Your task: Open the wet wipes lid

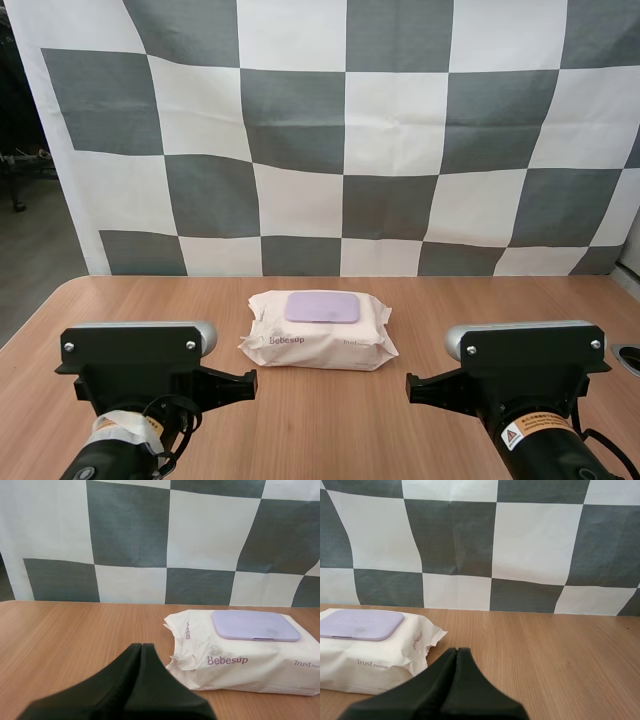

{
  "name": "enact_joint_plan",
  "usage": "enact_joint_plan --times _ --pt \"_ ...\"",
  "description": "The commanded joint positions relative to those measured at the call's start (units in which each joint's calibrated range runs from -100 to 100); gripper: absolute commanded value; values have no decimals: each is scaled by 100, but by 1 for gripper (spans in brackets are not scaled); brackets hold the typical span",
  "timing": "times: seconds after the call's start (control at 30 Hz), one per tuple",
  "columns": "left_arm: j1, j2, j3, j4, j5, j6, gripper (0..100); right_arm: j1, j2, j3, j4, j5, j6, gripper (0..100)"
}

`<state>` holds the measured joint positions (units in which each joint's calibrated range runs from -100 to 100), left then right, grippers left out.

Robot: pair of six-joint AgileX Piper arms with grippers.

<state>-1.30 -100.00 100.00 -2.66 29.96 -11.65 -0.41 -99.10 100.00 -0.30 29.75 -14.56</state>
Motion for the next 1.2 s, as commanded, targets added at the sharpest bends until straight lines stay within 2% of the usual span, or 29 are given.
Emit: enact_joint_plan --times 0.0,0.77,0.87,1.03,1.13,1.17 --pt "-92 0 0 -5 -51 4 0 246 -90 0 72 -58 -4 0" --pt "-92 0 0 -5 -70 4 0 246 -90 0 72 -58 -4 0" --pt "-124 0 0 46 -998 28 0 246 -90 0 72 -58 -4 0" --pt "-141 0 0 650 -3111 404 0 246 -90 0 72 -204 -4 0" --pt "-141 0 0 646 -4356 455 0 246 -90 0 72 -1167 -4 0" --pt "-141 0 0 646 -5504 455 0 246 -90 0 72 -2180 -4 0"
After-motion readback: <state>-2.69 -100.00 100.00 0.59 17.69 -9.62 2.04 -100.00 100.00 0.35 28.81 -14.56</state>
